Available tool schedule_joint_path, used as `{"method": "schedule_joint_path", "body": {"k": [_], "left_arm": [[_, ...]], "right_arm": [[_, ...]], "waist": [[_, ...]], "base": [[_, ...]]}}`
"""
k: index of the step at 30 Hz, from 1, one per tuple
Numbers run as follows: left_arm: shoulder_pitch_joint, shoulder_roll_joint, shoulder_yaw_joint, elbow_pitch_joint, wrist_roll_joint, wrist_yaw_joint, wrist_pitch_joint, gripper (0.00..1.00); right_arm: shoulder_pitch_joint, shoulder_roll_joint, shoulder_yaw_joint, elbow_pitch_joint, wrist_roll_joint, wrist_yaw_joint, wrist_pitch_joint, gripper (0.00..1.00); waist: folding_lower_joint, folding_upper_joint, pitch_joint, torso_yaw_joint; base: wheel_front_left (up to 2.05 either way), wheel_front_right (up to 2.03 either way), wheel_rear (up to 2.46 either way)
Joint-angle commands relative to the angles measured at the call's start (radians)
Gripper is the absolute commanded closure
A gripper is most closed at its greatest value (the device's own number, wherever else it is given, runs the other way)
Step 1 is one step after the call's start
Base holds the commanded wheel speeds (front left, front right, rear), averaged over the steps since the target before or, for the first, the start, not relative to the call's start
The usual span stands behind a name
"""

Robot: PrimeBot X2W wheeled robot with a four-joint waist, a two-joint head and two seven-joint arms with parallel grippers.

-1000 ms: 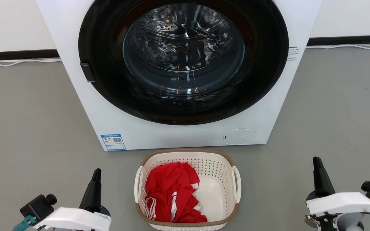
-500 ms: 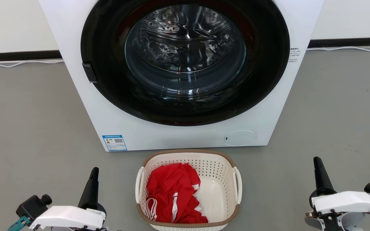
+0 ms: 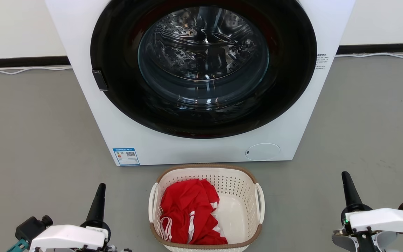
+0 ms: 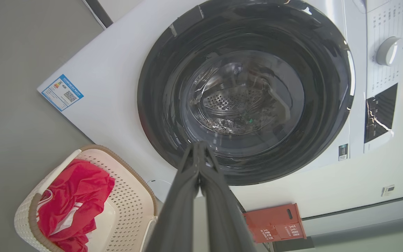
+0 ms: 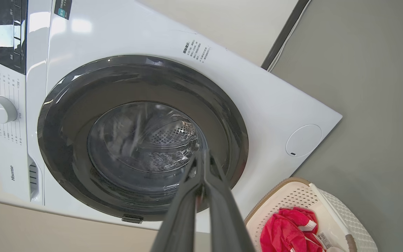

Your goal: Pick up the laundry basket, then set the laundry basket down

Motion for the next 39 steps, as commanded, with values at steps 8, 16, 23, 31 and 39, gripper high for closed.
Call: {"method": "schedule_joint_path", "body": {"k": [8,16,23,31,39], "left_arm": [[-0.059,0.003,0.038,-0.021,-0.110,-0.004,0.029,1.00],[-0.064,0.002,0.050,-0.019,-0.192,-0.005,0.053,1.00],[-0.067,0.001,0.059,-0.017,-0.254,-0.005,0.071,1.00],[-0.072,0.000,0.073,-0.015,-0.347,-0.006,0.098,1.00],[-0.076,-0.002,0.085,-0.013,-0.429,-0.006,0.122,1.00]], "right_arm": [[-0.025,-0.004,0.006,-0.037,0.114,0.005,0.032,1.00],[-0.025,-0.004,0.003,-0.042,0.201,0.006,0.055,1.00],[-0.025,-0.003,0.001,-0.046,0.266,0.006,0.073,1.00],[-0.025,-0.003,-0.003,-0.052,0.364,0.007,0.099,1.00],[-0.024,-0.003,-0.006,-0.057,0.451,0.007,0.122,1.00]], "waist": [[-0.0001,0.0000,-0.004,0.004],[-0.0001,0.0000,-0.007,0.007],[-0.0001,0.0000,-0.009,0.009],[-0.0001,0.0000,-0.013,0.012],[-0.0001,0.0000,-0.016,0.016]], "base": [[0.00,0.00,0.00],[0.00,0.00,0.00],[0.00,0.00,0.00],[0.00,0.00,0.00],[0.00,0.00,0.00]]}}
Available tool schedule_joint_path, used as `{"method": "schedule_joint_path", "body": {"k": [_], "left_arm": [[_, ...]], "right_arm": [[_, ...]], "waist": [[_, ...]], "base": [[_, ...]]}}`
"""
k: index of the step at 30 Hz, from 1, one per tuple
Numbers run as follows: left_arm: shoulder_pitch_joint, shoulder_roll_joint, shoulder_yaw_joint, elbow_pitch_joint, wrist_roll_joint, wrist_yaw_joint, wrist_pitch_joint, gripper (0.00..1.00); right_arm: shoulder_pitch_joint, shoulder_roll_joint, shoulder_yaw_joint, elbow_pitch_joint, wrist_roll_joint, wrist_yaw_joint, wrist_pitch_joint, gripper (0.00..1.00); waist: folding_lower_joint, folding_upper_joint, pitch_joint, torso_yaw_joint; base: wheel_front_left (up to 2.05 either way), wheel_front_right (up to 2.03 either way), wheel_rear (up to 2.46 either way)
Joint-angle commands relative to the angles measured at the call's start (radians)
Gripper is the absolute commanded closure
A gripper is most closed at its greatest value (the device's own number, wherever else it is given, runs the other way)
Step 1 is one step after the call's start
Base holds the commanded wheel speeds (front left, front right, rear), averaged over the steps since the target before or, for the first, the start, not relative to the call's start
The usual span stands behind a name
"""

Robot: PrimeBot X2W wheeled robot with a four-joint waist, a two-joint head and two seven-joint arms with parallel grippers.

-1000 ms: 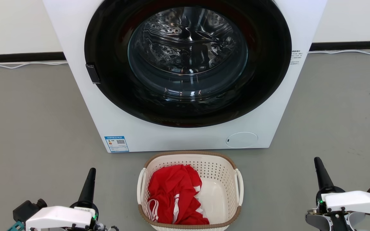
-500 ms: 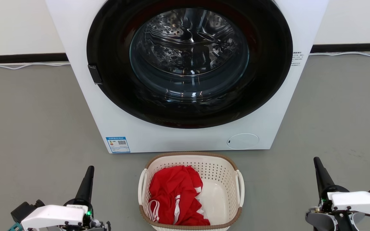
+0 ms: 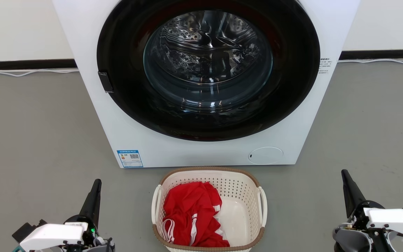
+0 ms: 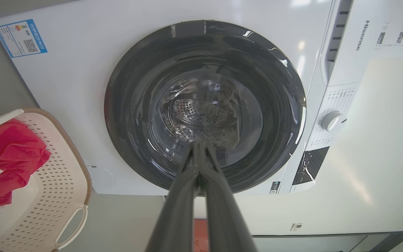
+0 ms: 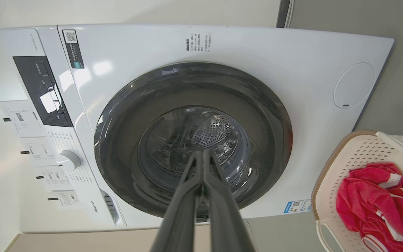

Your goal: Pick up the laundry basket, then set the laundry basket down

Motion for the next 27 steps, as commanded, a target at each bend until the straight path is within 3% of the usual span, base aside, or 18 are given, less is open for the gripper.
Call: {"method": "schedule_joint_path", "body": {"k": [1,27], "left_arm": [[-0.055,0.007,0.035,-0.021,-0.029,-0.006,0.009,1.00],[-0.057,0.004,0.042,-0.020,-0.050,-0.006,0.018,1.00]], "right_arm": [[-0.024,-0.003,0.017,-0.032,0.033,0.007,0.016,1.00],[-0.024,-0.003,0.016,-0.034,0.058,0.007,0.023,1.00]], "waist": [[0.0000,0.0000,-0.001,0.001],[0.0000,0.0000,-0.001,0.001]], "base": [[0.00,0.00,0.00],[0.00,0.00,0.00]]}}
